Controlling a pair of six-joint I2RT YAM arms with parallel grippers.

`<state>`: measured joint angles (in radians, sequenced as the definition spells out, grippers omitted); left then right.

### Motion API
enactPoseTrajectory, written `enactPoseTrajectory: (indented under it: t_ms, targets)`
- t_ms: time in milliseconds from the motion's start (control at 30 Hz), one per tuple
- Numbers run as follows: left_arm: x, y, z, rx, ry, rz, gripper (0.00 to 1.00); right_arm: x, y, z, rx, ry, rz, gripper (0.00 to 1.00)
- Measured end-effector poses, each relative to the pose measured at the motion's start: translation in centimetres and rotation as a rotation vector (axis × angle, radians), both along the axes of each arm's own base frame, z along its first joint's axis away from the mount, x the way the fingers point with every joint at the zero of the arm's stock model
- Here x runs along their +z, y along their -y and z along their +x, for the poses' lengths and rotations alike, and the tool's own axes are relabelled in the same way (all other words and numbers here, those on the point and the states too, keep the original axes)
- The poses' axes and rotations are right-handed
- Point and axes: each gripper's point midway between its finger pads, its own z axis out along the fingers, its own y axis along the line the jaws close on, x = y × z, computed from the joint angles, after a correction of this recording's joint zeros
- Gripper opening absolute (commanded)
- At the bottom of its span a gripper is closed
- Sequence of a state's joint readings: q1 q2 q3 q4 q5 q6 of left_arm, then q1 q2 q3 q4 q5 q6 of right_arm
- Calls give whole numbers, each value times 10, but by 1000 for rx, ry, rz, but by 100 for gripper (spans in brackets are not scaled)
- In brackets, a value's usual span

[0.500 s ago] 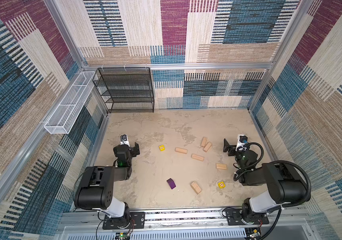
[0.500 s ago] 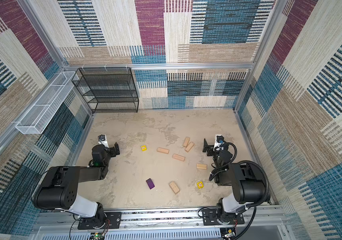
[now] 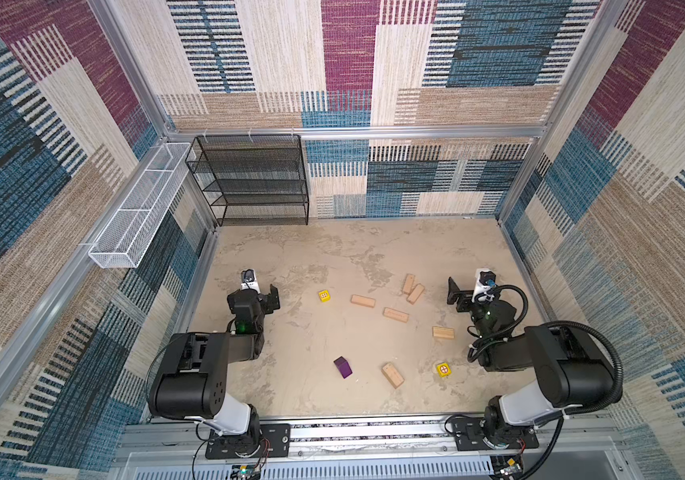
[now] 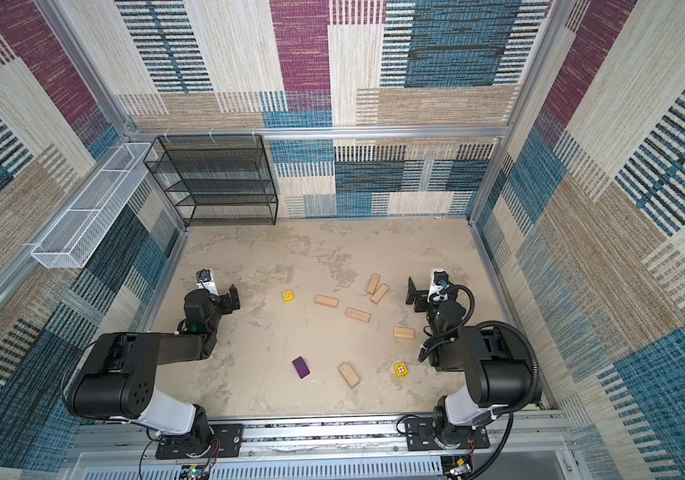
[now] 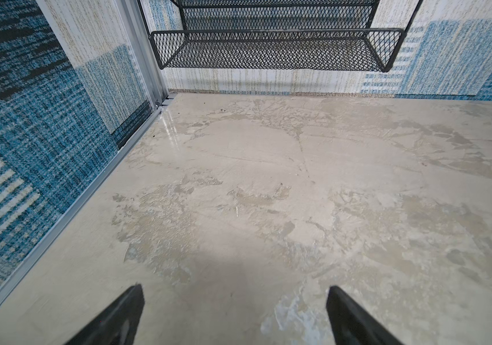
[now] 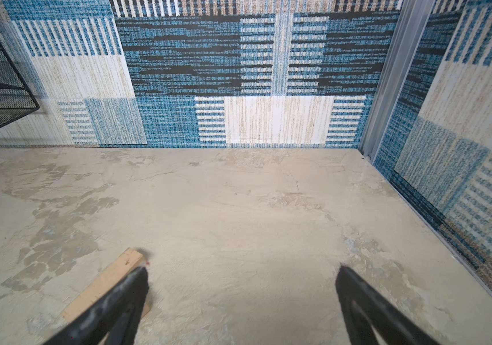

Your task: Build the wood block tower

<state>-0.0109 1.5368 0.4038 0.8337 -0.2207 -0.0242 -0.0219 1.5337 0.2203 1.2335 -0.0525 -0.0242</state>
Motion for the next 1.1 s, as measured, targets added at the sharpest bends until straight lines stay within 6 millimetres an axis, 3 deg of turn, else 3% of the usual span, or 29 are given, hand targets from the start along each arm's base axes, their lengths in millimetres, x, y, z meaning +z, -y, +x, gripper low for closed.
enactPoseTrajectory:
  t_ms: [600,700,833,933,1000,1100]
  targets:
    - [0,0,0,0,0,0,100,0,0,0,0,0,0,100]
    - [0,0,0,0,0,0,87,0,0,0,0,0,0,100]
    - [3,3,0,-17,0,-6,78,2,1,0,-2,1,0,97]
    - [43,3,2,-17,40,-5,78,30,0,5,0,35,-1,94]
    - [96,3,5,-16,126,-9,76,71,0,12,4,111,-2,91]
    - [167,8,3,-33,218,-48,71,113,-8,24,46,141,34,87]
